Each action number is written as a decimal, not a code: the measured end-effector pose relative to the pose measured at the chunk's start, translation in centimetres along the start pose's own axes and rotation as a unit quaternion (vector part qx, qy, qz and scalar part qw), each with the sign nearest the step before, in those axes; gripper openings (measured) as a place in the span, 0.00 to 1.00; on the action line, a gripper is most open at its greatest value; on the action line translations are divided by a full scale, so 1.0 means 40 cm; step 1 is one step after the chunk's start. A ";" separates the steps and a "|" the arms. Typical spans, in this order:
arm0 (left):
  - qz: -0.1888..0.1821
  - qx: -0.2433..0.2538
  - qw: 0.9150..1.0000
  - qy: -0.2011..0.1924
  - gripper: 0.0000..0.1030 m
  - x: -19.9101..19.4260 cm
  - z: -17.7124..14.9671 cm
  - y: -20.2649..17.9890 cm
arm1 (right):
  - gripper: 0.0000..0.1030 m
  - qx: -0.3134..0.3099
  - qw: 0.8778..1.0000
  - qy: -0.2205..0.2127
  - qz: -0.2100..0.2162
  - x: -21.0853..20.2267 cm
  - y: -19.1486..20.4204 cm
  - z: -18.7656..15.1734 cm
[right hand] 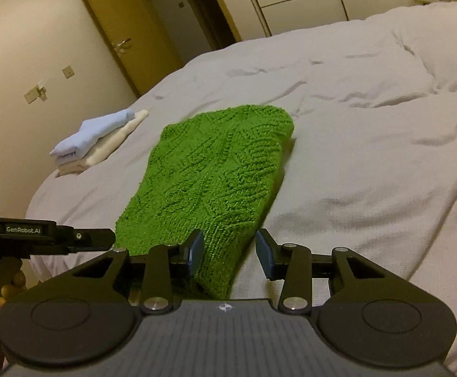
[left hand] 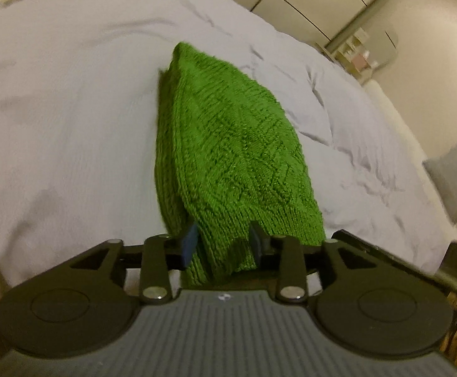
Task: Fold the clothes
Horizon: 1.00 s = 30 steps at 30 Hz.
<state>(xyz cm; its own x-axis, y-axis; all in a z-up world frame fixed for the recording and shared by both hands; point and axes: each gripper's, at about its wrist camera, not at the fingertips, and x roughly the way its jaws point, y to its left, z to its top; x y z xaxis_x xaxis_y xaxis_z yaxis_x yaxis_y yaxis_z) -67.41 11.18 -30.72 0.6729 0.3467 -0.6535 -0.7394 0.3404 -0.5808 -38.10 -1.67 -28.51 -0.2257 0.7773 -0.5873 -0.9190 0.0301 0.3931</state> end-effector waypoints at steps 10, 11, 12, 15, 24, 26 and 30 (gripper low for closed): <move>0.015 0.049 0.998 -0.043 0.04 -0.040 -0.012 0.002 | 0.29 -0.042 0.999 0.016 0.005 0.026 0.053 -0.002; 0.023 0.047 0.998 -0.032 0.04 -0.021 -0.019 0.013 | 0.29 -0.058 0.998 0.022 0.003 0.031 0.066 -0.009; 0.031 0.045 0.998 -0.020 0.05 0.004 -0.030 0.023 | 0.29 -0.078 0.996 0.032 -0.004 0.044 0.083 -0.018; 0.049 0.064 0.997 -0.020 0.06 0.021 -0.044 0.007 | 0.29 -0.096 0.994 0.050 -0.024 0.076 0.094 -0.036; 0.017 0.126 0.990 -0.063 0.08 -0.072 0.017 -0.086 | 0.32 -0.076 0.997 0.008 -0.025 0.025 0.079 0.015; 0.018 0.128 0.989 -0.070 0.08 -0.065 0.030 -0.098 | 0.32 -0.069 0.997 0.004 -0.023 0.035 0.077 0.025; 0.022 0.151 0.987 -0.049 0.08 -0.007 0.021 -0.118 | 0.32 -0.060 0.998 0.018 -0.025 0.075 0.079 0.030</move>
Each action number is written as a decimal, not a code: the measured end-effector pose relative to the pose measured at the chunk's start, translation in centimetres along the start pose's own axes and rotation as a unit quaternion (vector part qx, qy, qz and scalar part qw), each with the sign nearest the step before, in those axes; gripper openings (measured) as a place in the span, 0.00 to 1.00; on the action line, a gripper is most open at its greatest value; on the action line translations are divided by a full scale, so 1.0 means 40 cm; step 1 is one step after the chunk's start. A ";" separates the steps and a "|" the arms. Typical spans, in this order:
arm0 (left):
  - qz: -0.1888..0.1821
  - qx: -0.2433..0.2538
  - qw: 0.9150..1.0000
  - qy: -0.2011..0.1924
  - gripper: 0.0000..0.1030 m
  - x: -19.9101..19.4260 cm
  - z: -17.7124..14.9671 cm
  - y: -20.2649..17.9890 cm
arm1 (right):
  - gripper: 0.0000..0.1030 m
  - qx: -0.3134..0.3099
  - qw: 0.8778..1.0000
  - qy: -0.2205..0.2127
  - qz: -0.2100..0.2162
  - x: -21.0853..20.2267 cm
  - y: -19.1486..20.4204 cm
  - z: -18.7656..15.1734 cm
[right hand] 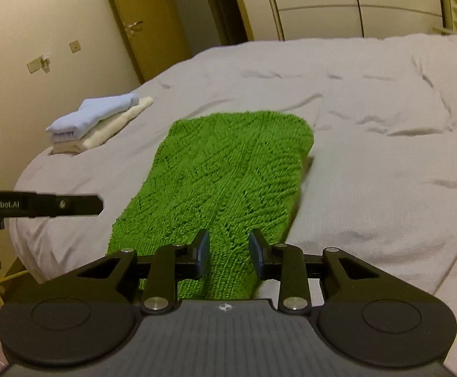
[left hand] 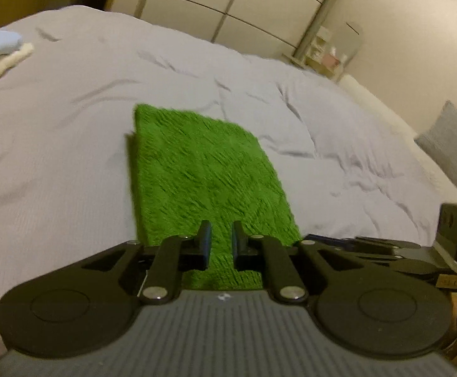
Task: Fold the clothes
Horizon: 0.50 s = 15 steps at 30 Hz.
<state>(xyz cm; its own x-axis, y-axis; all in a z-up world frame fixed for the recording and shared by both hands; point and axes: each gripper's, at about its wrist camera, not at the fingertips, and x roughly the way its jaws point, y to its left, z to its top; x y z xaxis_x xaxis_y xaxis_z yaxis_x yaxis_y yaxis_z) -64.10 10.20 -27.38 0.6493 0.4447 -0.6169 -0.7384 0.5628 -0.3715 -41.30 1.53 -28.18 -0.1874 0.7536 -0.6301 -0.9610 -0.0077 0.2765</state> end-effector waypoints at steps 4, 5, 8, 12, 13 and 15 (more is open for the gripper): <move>0.044 0.003 0.998 0.035 0.10 0.072 -0.062 0.019 | 0.35 0.005 1.000 0.027 -0.002 0.051 0.007 -0.024; 0.041 -0.007 0.999 0.031 0.11 0.072 -0.068 0.027 | 0.36 -0.009 0.999 0.036 -0.009 0.067 0.017 -0.032; 0.048 -0.012 0.998 0.031 0.12 0.070 -0.063 0.020 | 0.37 -0.056 0.997 0.039 -0.036 0.094 0.046 -0.050; 0.064 -0.008 0.997 0.035 0.12 0.054 -0.051 -0.005 | 0.38 -0.057 0.997 0.039 -0.040 0.087 0.040 -0.043; 0.069 -0.010 0.997 0.036 0.11 0.048 -0.048 -0.013 | 0.40 -0.049 0.997 0.038 -0.039 0.078 0.036 -0.039; 0.079 -0.014 0.996 0.039 0.18 0.032 -0.046 -0.029 | 0.45 -0.027 0.998 0.032 -0.038 0.054 0.027 -0.033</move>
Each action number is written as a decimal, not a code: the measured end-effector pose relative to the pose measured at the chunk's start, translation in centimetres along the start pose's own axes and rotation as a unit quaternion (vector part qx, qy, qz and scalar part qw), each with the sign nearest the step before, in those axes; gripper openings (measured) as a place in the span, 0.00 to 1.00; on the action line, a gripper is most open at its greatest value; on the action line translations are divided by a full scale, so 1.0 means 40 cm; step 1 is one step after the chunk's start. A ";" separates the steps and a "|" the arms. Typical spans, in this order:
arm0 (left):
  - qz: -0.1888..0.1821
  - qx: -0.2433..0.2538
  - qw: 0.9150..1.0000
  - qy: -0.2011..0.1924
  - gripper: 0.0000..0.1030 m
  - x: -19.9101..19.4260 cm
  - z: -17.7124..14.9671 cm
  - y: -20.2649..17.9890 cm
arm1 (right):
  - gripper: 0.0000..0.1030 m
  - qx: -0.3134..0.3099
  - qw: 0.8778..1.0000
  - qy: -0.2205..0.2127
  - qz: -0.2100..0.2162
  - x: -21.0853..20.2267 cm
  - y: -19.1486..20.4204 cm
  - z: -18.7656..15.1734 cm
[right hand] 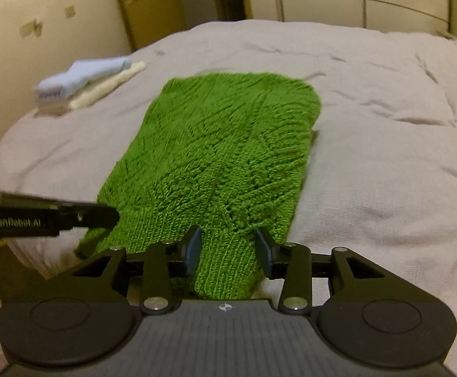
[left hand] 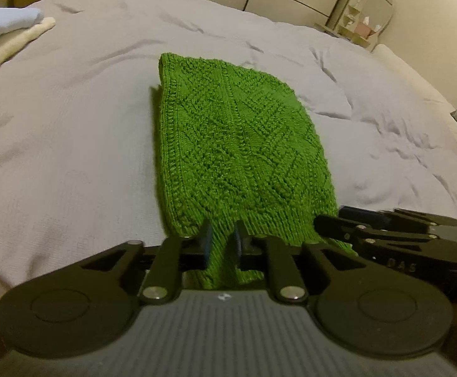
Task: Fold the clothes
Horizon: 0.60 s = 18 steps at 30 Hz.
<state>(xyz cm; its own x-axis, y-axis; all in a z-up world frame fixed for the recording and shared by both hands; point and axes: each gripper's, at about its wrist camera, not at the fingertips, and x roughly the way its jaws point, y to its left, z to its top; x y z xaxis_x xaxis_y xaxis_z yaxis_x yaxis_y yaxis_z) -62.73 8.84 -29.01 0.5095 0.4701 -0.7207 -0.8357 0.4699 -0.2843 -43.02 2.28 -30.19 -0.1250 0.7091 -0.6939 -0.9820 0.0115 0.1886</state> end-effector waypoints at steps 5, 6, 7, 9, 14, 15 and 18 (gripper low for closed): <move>0.032 0.008 0.999 0.007 0.33 -0.041 -0.018 -0.038 | 0.77 0.034 0.999 0.004 -0.012 -0.049 -0.009 -0.006; 0.036 0.011 0.999 0.007 0.37 -0.047 -0.021 -0.045 | 0.83 0.036 0.999 0.005 -0.015 -0.058 -0.008 -0.008; 0.041 0.013 0.999 0.008 0.39 -0.051 -0.024 -0.052 | 0.88 0.037 0.999 0.009 -0.018 -0.062 -0.005 -0.011; 0.050 0.016 0.999 0.009 0.44 -0.060 -0.030 -0.064 | 0.88 0.040 0.999 0.011 -0.024 -0.072 0.000 -0.016; 0.074 0.019 0.997 0.006 0.57 -0.086 -0.039 -0.079 | 0.92 0.053 0.997 0.015 -0.047 -0.098 0.003 -0.026; 0.078 0.019 0.997 0.003 0.60 -0.093 -0.040 -0.081 | 0.99 0.054 0.997 0.013 -0.056 -0.105 -0.001 -0.026; 0.084 0.021 0.996 -0.005 0.60 -0.115 -0.044 -0.087 | 0.99 0.055 0.996 0.002 -0.064 -0.129 -0.006 -0.029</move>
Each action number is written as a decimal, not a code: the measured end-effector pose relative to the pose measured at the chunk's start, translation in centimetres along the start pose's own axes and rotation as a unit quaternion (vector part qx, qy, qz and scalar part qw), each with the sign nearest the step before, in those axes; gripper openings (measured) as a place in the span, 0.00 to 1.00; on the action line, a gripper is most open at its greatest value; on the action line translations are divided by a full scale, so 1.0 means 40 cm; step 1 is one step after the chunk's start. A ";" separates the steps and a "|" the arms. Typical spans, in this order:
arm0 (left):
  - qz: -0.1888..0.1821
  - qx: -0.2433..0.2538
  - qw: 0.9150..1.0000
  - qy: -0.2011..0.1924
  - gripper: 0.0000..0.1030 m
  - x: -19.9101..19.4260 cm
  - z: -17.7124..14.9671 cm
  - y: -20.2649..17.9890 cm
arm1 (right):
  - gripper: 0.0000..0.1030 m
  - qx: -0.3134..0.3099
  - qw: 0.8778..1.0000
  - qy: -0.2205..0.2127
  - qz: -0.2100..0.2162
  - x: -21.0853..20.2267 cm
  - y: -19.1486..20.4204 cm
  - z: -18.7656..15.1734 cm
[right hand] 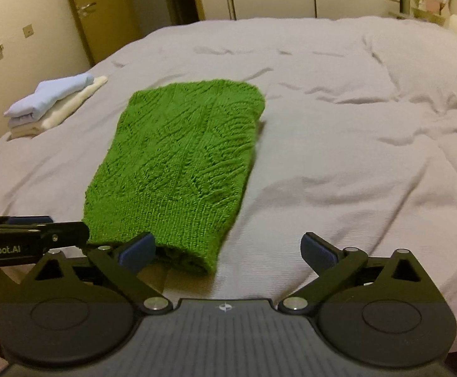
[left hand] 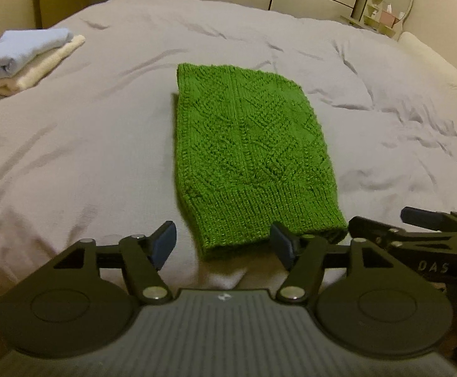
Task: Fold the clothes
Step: 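Open both grippers and withdraw from the flattened vest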
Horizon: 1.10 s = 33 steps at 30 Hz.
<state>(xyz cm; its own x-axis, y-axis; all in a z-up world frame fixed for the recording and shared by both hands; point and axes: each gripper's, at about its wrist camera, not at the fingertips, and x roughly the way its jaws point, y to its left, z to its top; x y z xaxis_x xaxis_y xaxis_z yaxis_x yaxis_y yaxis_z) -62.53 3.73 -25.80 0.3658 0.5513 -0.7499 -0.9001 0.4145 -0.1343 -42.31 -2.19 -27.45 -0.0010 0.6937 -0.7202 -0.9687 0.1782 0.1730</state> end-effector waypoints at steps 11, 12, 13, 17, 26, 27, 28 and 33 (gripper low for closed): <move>0.010 0.013 1.000 -0.019 0.65 -0.060 -0.012 -0.020 | 0.99 0.005 1.000 -0.024 -0.007 -0.064 0.004 -0.008; 0.011 0.014 1.000 -0.021 0.66 -0.065 -0.014 -0.021 | 0.99 0.004 1.000 -0.024 -0.008 -0.067 0.006 -0.009; 0.013 0.015 1.000 -0.022 0.66 -0.068 -0.016 -0.023 | 0.99 0.002 1.000 -0.024 -0.009 -0.070 0.008 -0.010; 0.015 0.017 0.999 -0.024 0.69 -0.084 -0.026 -0.026 | 0.99 -0.001 1.000 -0.019 -0.013 -0.083 0.017 -0.017; 0.022 0.018 0.999 -0.036 0.76 -0.129 -0.053 -0.023 | 0.99 -0.010 1.000 -0.011 -0.027 -0.116 0.044 -0.020; 0.025 0.017 0.999 -0.036 0.77 -0.132 -0.056 -0.021 | 0.99 -0.011 1.000 -0.011 -0.025 -0.118 0.046 -0.021; 0.027 0.016 0.999 -0.037 0.77 -0.135 -0.057 -0.019 | 0.99 -0.012 1.000 -0.011 -0.023 -0.119 0.049 -0.022; 0.039 0.009 0.999 -0.037 0.78 -0.151 -0.068 -0.003 | 0.99 -0.018 1.000 -0.007 -0.008 -0.117 0.067 -0.027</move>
<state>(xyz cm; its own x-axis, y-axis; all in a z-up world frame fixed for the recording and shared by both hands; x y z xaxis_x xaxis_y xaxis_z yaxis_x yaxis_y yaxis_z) -65.29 -1.63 -23.02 0.3108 0.6339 -0.7082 -0.9226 0.3803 -0.0645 -45.16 -5.72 -24.34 0.0187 0.7011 -0.7128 -0.9770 0.1642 0.1359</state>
